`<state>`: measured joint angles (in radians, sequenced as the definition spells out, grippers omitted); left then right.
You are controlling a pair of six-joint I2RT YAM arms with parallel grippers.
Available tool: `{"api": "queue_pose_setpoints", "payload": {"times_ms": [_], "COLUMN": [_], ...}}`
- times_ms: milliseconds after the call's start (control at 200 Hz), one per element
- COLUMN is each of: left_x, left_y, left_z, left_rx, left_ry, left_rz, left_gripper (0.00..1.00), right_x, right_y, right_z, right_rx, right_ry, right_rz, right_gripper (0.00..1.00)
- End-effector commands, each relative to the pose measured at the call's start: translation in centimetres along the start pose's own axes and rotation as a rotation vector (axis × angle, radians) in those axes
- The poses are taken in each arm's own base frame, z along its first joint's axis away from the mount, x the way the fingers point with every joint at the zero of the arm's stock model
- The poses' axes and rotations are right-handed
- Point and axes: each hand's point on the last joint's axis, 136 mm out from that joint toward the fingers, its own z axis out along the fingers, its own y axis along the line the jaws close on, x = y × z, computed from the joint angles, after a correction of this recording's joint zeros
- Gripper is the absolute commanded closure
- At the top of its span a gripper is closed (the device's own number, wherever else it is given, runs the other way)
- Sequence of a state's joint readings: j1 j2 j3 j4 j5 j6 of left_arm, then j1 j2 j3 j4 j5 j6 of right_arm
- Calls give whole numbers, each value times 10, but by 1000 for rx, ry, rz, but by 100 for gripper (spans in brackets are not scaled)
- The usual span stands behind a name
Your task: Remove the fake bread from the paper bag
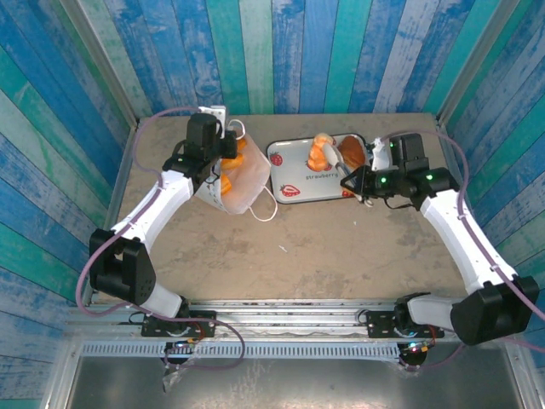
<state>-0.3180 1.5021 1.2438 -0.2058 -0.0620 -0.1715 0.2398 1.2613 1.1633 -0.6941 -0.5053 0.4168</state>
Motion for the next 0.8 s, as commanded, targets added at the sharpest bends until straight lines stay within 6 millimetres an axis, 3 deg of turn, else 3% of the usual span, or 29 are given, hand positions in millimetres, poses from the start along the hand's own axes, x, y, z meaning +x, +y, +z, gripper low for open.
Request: {"api": "queue_pose_setpoints", "payload": {"times_ms": [0,406,791], "left_x": [-30,-33,-34], "left_y": [-2,-3,-5], "left_z": [-27,-27,-25], "left_rx": [15,15,24], "left_ry": [-101,-103,-102], "left_rz": [-4,1,2], "left_gripper": [100,100,100], "right_x": [0,13,14], "right_y": [2,-38,-61], "right_z": [11,47,51], "right_rx": [-60,-31,12], "right_ry": [19,93,91], "right_rz": [24,134,178], "right_gripper": [84,80,78]}}
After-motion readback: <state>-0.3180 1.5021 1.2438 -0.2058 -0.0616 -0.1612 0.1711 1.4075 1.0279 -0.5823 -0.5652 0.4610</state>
